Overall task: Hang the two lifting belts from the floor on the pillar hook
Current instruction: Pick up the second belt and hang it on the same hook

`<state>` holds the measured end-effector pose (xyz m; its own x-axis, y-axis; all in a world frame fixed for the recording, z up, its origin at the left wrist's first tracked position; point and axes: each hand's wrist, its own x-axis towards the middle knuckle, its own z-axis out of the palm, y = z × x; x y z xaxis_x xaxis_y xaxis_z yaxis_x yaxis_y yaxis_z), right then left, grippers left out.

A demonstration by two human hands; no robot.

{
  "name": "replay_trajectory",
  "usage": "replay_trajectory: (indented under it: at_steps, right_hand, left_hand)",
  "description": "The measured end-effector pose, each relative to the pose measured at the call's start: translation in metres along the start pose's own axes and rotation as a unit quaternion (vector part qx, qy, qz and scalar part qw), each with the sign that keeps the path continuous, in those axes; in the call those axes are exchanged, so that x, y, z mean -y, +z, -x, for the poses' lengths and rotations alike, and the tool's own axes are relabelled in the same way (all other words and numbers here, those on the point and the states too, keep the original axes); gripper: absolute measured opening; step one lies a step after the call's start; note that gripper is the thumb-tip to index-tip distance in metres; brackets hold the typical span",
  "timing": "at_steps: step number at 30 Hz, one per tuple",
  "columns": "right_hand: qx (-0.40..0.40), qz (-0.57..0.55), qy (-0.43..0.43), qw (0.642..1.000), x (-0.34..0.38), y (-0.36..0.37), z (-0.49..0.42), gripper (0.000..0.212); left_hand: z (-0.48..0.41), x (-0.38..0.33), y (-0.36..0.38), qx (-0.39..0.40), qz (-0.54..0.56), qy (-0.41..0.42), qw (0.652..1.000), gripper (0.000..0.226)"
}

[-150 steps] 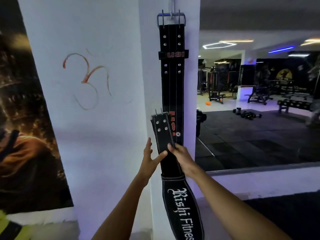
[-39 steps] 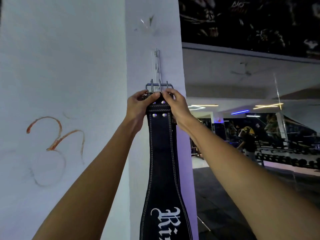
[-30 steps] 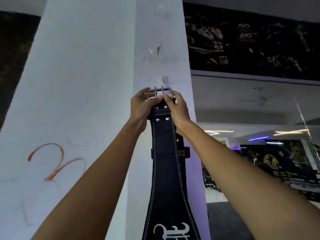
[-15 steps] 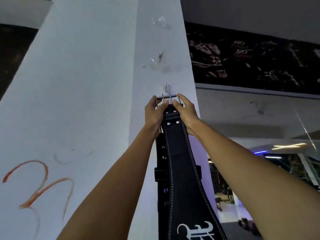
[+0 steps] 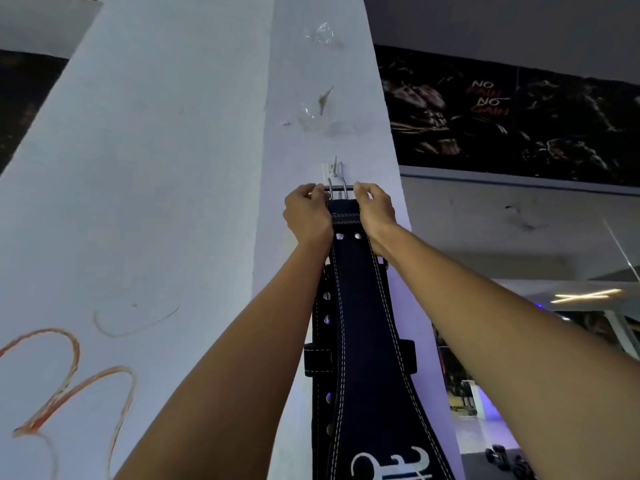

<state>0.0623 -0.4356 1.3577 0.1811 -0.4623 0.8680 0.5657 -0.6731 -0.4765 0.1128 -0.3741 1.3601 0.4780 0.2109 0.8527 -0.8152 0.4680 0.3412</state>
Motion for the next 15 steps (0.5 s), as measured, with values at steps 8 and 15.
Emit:
replay_trajectory:
  at_steps: [8, 15]
  right_hand:
    - [-0.012, 0.059, -0.001, 0.998, -0.004, 0.001, -0.004, 0.04]
    - [-0.044, 0.024, 0.062, 0.997, 0.0, 0.001, -0.022, 0.044]
  left_hand:
    - [-0.009, 0.001, -0.001, -0.001, -0.049, -0.048, 0.998, 0.024]
    - [-0.014, -0.005, 0.009, 0.015, -0.078, -0.035, 0.996, 0.034]
